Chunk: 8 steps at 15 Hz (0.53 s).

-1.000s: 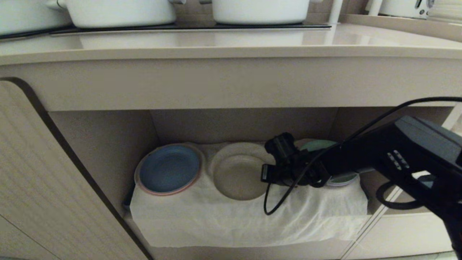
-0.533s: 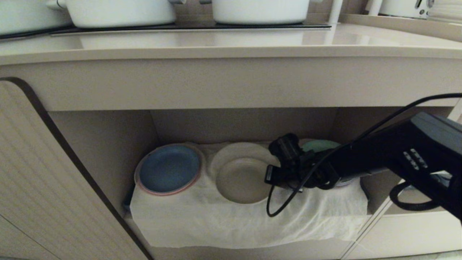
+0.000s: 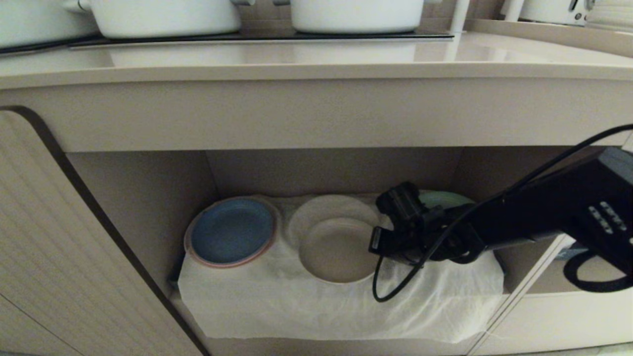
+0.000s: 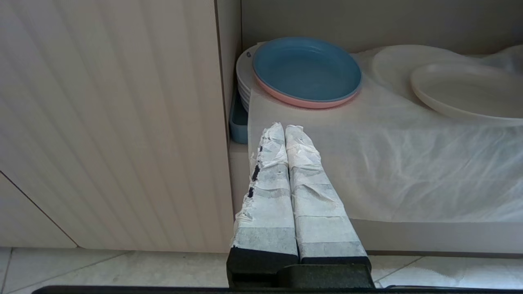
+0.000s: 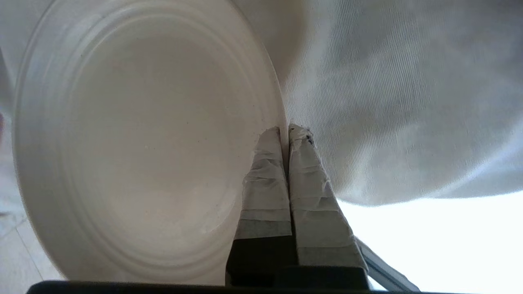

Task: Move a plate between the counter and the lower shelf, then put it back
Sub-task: Pick up the plate in the cupboard

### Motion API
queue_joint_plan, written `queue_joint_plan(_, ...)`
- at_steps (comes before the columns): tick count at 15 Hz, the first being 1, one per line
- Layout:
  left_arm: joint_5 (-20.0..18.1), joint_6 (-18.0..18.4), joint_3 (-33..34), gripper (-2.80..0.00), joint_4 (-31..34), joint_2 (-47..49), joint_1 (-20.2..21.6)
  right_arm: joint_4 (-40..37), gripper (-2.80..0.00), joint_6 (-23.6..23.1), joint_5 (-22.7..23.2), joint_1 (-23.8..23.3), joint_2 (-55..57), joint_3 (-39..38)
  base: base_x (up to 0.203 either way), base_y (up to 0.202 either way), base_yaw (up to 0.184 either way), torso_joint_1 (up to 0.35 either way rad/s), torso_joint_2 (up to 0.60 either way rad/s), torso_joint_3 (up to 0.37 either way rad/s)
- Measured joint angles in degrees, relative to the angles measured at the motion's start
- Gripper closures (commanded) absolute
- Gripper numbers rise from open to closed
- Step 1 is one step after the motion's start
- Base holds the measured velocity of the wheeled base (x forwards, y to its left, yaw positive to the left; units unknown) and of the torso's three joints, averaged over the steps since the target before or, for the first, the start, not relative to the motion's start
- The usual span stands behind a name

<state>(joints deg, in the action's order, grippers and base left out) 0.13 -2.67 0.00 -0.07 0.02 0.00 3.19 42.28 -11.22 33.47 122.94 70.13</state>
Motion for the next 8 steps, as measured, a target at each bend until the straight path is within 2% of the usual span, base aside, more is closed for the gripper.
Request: queue_joint_plan(8, 0.0, 0.0, 0.0, 0.0, 0.0, 0.0, 0.0, 0.1, 0.0, 0.0, 0.1, 0.3, -5.7, -7.3, 0.0, 0.0, 0.0, 0.0, 0.0, 0.0)
